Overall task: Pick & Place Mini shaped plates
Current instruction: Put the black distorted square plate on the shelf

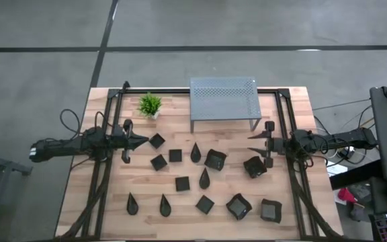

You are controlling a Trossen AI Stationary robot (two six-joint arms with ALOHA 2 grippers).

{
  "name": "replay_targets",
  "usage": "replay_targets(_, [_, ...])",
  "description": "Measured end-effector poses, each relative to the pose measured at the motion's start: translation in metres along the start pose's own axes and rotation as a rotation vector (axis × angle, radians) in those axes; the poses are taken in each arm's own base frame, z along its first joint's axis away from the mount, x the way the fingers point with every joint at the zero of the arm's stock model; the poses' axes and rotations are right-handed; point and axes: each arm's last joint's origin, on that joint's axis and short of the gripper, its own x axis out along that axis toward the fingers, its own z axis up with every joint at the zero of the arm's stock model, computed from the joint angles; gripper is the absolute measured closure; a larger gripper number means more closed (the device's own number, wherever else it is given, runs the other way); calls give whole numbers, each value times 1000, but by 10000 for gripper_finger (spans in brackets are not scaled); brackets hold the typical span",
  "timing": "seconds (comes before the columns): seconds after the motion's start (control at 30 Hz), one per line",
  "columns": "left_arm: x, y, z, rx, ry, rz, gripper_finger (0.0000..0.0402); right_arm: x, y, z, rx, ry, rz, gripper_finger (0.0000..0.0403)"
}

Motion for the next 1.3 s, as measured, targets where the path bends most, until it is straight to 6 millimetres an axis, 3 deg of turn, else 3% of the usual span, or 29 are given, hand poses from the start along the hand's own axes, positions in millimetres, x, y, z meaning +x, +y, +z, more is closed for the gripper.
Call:
replay_targets(0.1, [0, 0, 0, 0, 0, 0, 396, 0, 0, 0, -65, -1, 0, 218])
replay_targets(0.17, [0, 0, 0, 0, 0, 0, 396, 0, 0, 1, 3, -10, 10, 218])
replay_targets(0.4, [0, 0, 0, 0, 0, 0, 396, 0, 0, 3, 595, -29, 36, 218])
replay_targets(0.53, [0, 0, 0, 0, -1, 0, 396, -1, -3, 10, 1081, -108, 49, 218])
replay_targets(0.73, [0, 0, 0, 0, -1, 0, 396, -2, -12, 17, 1594, -273, -54, 218])
replay_targets(1.03, [0, 0, 0, 0, -2, -1, 396, -2, -14, 18, 1753, -328, -99, 218])
replay_targets(1.17, [0, 0, 0, 0, -2, -1, 396, 3, -15, 40, 1769, -220, 97, 218])
replay_targets(1.3, [0, 0, 0, 0, -2, -1, 396, 15, -15, 66, 1707, 52, 213, 218])
